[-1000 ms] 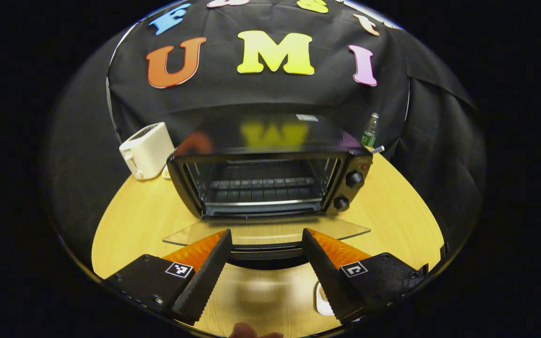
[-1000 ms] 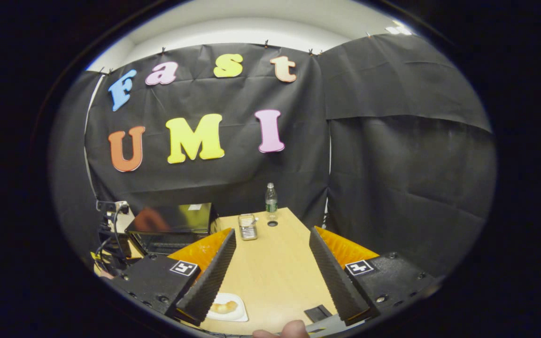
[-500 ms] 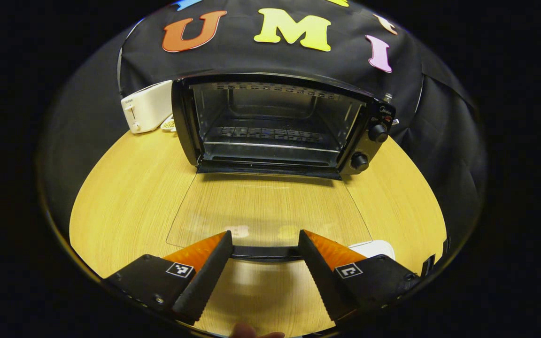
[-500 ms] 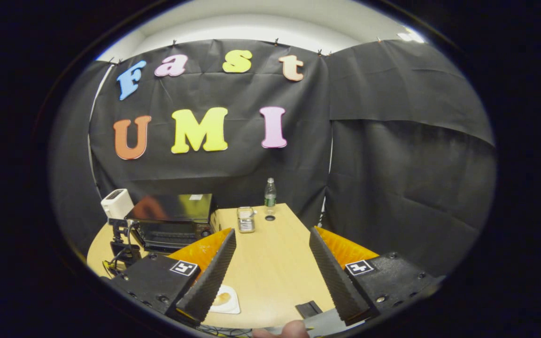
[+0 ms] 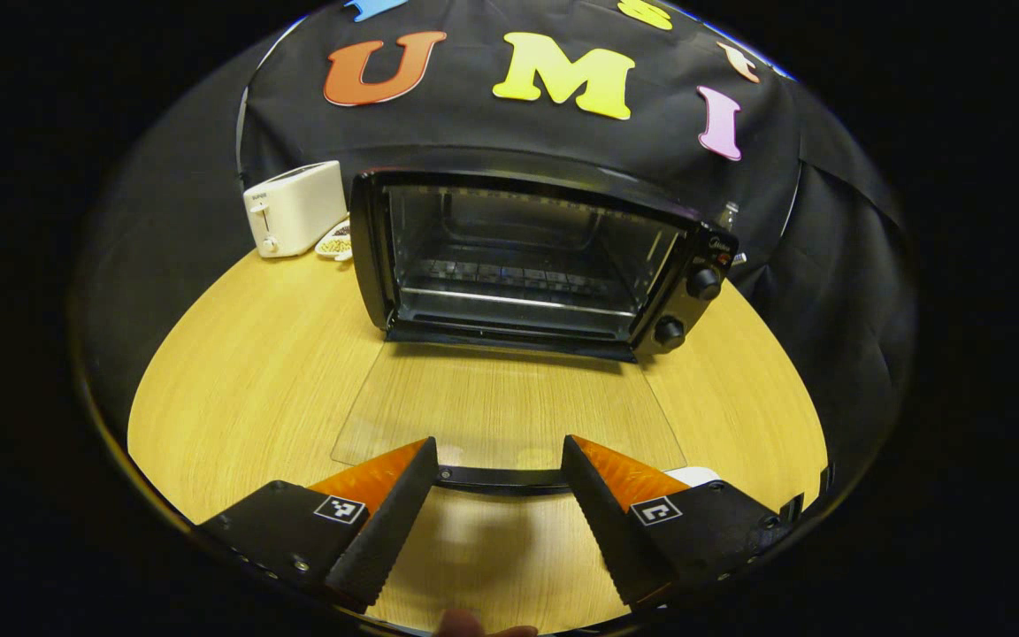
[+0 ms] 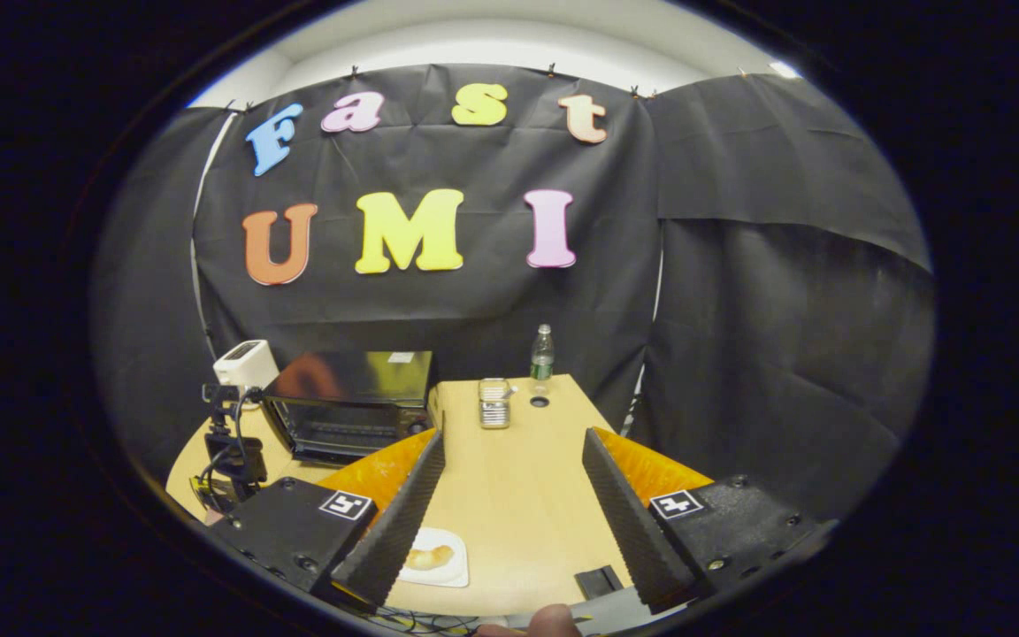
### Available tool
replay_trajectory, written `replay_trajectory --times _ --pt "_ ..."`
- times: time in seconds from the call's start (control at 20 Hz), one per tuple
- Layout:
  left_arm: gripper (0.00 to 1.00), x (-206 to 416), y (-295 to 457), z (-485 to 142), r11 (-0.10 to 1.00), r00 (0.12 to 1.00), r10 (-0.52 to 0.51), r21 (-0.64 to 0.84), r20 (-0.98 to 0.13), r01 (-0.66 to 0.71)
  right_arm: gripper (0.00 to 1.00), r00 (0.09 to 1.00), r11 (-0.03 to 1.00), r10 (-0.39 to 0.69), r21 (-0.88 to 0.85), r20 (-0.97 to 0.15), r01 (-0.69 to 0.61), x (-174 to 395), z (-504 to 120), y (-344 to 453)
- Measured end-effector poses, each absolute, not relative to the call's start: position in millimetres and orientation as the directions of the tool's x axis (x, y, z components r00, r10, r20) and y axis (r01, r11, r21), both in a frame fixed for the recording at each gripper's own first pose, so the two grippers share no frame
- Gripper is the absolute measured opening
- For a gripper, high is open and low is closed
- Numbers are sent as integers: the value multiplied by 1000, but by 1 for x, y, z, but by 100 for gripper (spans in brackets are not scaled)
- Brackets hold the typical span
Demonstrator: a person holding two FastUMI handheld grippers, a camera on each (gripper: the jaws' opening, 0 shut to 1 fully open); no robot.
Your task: Open the electric oven with the left hand, put the food in, and close the electric oven.
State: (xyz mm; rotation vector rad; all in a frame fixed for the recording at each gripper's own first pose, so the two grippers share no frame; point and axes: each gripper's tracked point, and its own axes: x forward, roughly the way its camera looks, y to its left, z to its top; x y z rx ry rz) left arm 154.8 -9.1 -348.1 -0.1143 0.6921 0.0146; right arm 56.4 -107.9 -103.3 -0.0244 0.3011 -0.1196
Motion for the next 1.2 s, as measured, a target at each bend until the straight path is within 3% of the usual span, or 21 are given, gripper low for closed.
replay_trajectory --times 0.5,0.9,1.2 --pt "93 107 8 -234 998 878 3 -60 -478 -37 99 883 996 50 89 -467 -9 59 -197 -62" --pt "93 72 16 -163 997 914 34 -47 -405 -58 96 719 980 124 196 -683 17 68 -328 -26" --pt "93 66 20 -145 993 916 86 -41 -392 -111 91 590 954 174 284 -789 98 76 -388 -16"
